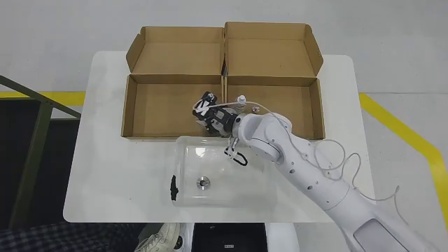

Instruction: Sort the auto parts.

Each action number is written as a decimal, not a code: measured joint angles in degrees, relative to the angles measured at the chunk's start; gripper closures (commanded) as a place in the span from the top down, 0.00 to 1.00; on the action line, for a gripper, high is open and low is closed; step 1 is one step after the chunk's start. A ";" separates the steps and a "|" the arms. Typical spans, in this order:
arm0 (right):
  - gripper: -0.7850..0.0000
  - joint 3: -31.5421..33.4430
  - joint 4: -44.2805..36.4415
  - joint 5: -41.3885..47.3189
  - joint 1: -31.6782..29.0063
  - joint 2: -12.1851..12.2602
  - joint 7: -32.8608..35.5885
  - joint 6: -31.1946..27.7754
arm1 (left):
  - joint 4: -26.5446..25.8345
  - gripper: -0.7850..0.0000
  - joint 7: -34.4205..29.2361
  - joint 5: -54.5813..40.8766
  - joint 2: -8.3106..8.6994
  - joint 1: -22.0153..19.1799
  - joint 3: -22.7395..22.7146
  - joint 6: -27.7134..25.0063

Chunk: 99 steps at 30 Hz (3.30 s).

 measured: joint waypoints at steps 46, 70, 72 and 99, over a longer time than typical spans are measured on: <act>0.66 8.55 -23.42 -8.36 -14.62 2.65 1.80 -14.95 | 0.00 1.00 0.00 0.00 0.00 0.00 0.00 0.00; 0.74 12.25 -27.39 -22.96 -27.89 6.88 -5.64 -29.44 | 0.00 1.00 0.00 0.00 0.00 0.00 0.00 0.00; 0.74 12.03 -26.81 -23.19 -27.97 6.98 -5.87 -30.06 | 0.00 1.00 0.00 0.00 0.00 0.00 0.00 0.00; 0.41 1.18 -13.88 -21.31 -18.94 4.41 -2.49 -29.26 | 0.00 1.00 0.00 0.00 0.00 0.00 0.00 0.00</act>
